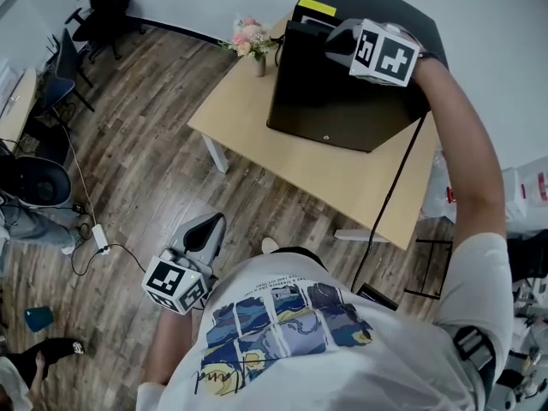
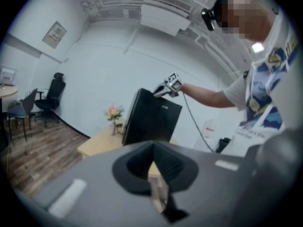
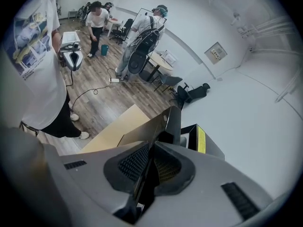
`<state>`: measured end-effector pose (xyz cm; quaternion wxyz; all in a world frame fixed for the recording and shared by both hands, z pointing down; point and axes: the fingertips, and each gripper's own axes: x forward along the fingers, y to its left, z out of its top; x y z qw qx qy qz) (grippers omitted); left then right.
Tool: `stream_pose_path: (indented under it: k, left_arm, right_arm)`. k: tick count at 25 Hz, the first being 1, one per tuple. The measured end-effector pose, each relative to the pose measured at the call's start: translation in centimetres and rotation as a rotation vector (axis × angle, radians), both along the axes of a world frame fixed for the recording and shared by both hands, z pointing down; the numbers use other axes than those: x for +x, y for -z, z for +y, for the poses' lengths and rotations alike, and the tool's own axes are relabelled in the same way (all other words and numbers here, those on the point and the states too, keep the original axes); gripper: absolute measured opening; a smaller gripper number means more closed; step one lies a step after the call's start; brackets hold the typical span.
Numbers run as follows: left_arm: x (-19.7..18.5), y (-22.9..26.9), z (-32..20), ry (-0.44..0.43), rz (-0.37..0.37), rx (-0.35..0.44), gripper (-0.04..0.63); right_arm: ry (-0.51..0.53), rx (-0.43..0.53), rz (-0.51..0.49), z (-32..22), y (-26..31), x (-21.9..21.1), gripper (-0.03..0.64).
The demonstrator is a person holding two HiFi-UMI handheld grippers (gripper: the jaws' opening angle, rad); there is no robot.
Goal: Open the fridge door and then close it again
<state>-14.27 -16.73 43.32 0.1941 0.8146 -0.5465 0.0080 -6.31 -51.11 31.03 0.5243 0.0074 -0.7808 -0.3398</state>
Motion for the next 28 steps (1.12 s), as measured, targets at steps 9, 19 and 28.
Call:
stream_pose_path:
  k: [9,19,28]
  left_arm:
    - [1.1,-0.3,-1.7,0.0,0.005,-0.012,0.008]
    - [1.1,-0.5,-2.2,0.023,-0.001,-0.015,0.008]
    - [1.2,0.0,-1.2,0.024,-0.018,-0.001,0.008]
  right_arm:
    - [-0.016,-0.006,-0.044,-2.7,0.2,-0.5,0.035]
    - [-0.047,-0.049,-0.069,-3.9,0.2,-0.6,0.037]
    - [-0.098,0.005,-0.113,-4.0,0.2,-0.6,0.04]
